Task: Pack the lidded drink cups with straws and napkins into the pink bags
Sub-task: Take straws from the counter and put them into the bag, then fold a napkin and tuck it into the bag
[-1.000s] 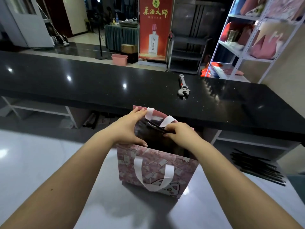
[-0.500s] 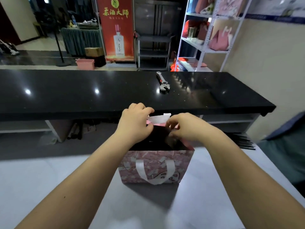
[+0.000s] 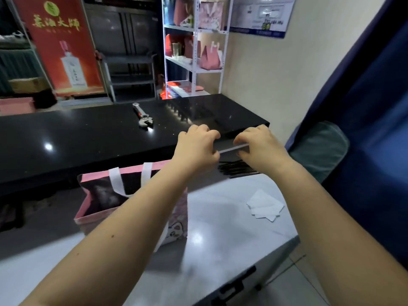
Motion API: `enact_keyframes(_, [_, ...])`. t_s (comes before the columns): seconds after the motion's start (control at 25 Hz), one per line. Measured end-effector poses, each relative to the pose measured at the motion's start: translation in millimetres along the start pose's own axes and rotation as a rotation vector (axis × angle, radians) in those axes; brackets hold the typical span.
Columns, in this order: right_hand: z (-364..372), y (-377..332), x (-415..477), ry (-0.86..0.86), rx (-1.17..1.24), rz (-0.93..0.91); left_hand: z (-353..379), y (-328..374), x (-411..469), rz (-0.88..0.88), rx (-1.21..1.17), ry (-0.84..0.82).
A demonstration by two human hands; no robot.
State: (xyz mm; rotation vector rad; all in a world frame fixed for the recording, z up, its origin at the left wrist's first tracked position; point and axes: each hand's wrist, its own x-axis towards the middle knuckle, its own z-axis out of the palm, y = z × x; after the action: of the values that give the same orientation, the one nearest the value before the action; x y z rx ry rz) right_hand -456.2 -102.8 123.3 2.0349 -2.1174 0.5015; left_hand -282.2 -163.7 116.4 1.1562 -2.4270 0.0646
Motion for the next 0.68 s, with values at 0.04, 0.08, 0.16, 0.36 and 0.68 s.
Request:
enact_keyframes(0.04, [0.5,16.6,-5.7,0.003,-0.006,0.017,7.5,11.7,7.2,0.007,-0.006,-0.008])
enact_keyframes(0.08, [3.0,31.6,-11.0,-0.002,-0.009,0.032,16.2,21.8,12.8,0.009,-0.013,-0.021])
enact_keyframes(0.16, [9.4,61.9,-20.9,-0.018,-0.021,0.057,39.3,43.7,25.3,0.023,-0.018,-0.050])
enact_keyframes(0.36, [29.2,151.0,-37.6,-0.089,0.001,0.146,111.5,107.6,62.1,0.028,-0.048,-0.126])
enact_keyframes(0.68, [126.8,248.4,-70.2,-0.363,0.197,0.230,234.3,138.6,43.4,-0.176,-0.051,-0.424])
